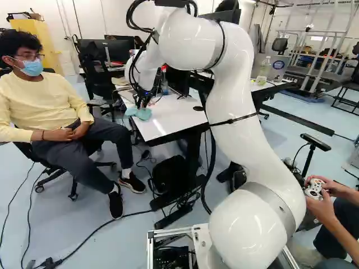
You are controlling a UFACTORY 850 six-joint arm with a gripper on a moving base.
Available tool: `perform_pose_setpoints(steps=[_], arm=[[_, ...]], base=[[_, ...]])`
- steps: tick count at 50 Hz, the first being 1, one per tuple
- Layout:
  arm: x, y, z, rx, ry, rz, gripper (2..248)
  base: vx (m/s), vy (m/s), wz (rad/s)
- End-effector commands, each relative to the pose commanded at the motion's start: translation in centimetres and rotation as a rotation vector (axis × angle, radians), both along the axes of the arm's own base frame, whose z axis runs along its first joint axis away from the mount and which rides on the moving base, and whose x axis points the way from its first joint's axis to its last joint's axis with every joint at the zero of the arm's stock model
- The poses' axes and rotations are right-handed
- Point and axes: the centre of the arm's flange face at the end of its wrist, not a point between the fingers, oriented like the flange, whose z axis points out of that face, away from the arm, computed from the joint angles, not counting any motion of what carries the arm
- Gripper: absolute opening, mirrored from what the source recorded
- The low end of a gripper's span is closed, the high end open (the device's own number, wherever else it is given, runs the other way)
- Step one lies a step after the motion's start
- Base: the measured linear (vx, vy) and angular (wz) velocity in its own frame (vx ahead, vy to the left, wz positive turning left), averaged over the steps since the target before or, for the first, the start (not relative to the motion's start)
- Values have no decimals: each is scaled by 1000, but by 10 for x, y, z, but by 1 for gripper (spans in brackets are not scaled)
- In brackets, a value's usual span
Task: Clean the table with the green towel
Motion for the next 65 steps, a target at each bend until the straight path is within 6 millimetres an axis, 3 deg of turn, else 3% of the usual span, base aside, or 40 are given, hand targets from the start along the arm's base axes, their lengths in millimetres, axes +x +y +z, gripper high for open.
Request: perform_pose_setpoints(steps=[44,65], arm=[[-9,10,-1,-11,28,20,51],[11,30,-4,0,2,33,51]], base=[[0,0,0],[0,0,0]])
